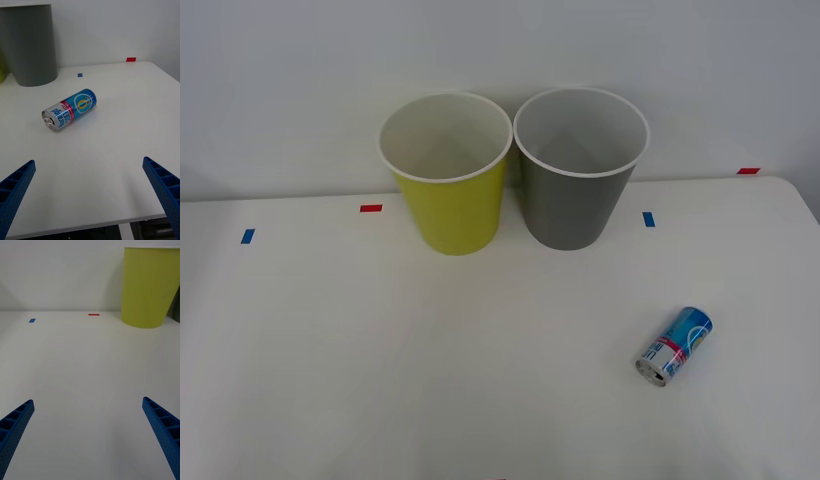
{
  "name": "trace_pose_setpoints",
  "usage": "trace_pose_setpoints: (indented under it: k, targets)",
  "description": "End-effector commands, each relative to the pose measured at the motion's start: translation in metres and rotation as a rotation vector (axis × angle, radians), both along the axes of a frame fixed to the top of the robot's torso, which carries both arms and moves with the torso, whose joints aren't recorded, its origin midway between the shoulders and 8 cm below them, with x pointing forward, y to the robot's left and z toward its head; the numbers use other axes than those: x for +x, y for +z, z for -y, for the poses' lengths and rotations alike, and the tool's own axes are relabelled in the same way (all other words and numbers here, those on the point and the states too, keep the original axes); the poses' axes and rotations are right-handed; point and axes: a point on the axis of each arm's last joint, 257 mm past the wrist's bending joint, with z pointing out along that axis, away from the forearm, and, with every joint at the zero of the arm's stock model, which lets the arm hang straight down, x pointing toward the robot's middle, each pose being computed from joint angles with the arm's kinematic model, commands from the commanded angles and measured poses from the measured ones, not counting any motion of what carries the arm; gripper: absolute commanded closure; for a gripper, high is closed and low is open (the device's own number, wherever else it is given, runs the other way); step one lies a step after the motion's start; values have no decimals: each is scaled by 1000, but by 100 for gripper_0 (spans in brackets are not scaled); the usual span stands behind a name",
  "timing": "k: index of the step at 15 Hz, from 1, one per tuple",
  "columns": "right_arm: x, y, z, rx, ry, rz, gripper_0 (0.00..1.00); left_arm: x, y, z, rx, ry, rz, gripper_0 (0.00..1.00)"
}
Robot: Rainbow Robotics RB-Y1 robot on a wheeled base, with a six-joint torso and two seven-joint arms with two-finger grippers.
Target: Put cans in the gray bin and PET bottles in the light green bin.
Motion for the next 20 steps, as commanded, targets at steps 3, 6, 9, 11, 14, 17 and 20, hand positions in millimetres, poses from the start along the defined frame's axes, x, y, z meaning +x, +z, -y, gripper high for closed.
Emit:
trace_pose_setpoints:
  k: [3, 6, 9, 11, 14, 17, 20]
  targets:
    - [0, 0, 0, 0, 0, 0, 0, 0, 0, 0, 0, 0, 0, 0]
    - [0, 0, 0, 0, 0, 0, 0, 0, 0, 0, 0, 0, 0, 0]
    - [0, 0, 0, 0, 0, 0, 0, 0, 0, 0, 0, 0, 0, 0]
    - [0, 0, 0, 0, 0, 0, 0, 0, 0, 0, 0, 0, 0, 0]
    - [0, 0, 0, 0, 0, 0, 0, 0, 0, 0, 0, 0, 0, 0]
    - [0, 0, 0, 0, 0, 0, 0, 0, 0, 0, 0, 0, 0, 0]
    - [0, 0, 0, 0, 0, 0, 0, 0, 0, 0, 0, 0, 0, 0]
